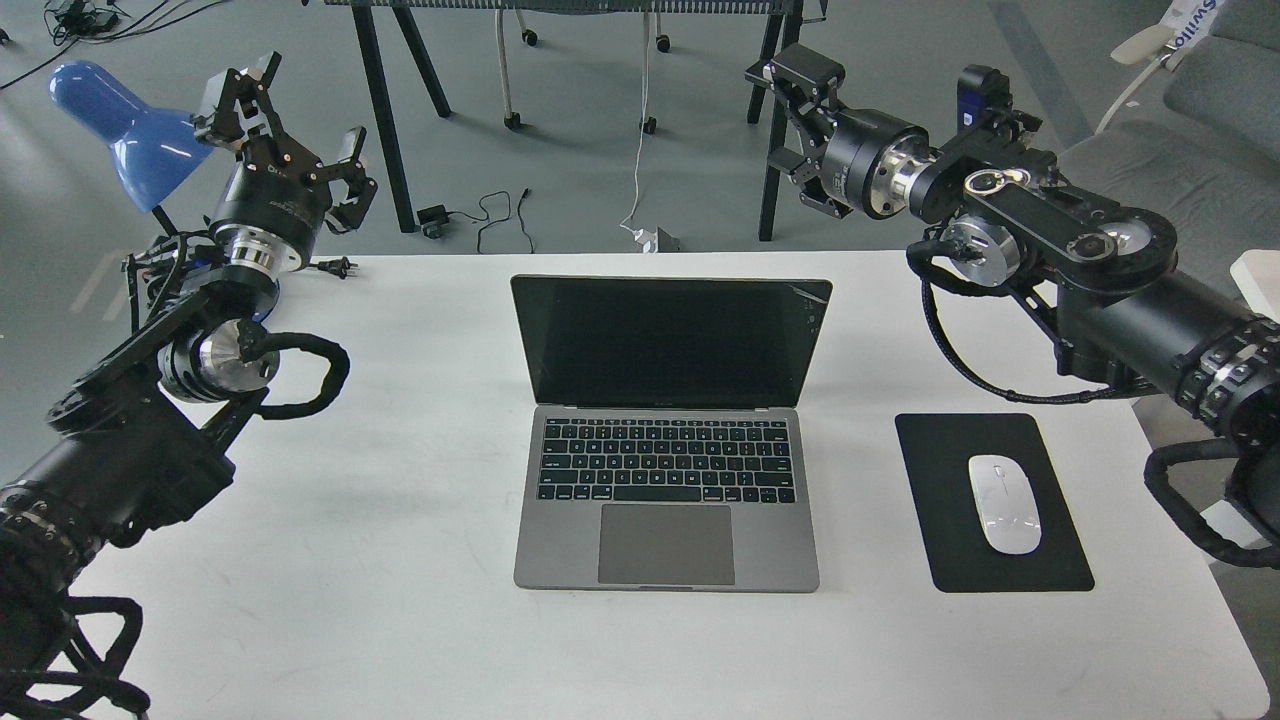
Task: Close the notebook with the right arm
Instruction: 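Swing the right gripper inward above the laptop's raised screen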
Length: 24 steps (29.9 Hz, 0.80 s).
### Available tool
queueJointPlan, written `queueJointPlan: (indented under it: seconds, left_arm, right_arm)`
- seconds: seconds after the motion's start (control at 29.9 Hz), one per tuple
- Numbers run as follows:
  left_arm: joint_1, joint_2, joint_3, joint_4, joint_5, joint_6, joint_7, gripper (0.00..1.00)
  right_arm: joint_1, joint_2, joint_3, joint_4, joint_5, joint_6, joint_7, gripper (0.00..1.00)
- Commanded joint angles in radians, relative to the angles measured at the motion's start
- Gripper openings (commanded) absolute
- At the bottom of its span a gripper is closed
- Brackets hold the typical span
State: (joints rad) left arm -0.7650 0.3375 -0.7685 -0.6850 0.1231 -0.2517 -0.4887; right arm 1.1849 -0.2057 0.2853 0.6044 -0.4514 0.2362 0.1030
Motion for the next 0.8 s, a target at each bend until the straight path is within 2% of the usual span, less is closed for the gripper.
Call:
queueJointPlan:
  seconds: [0.0, 0.77]
  left_arm:
    - [0.0, 0.0, 0.0, 0.001, 0.0, 0.0, 0.0, 1.0]
    - [0.0, 0.0, 0.0, 0.001, 0.0, 0.0, 0.0, 1.0]
  right_arm:
    - [-0.001, 0.0, -0.028, 0.003, 0.0, 0.02, -0.009, 1.0]
    - [0.007, 0.0, -0.147, 0.014, 0.0, 0.126, -0.011, 1.0]
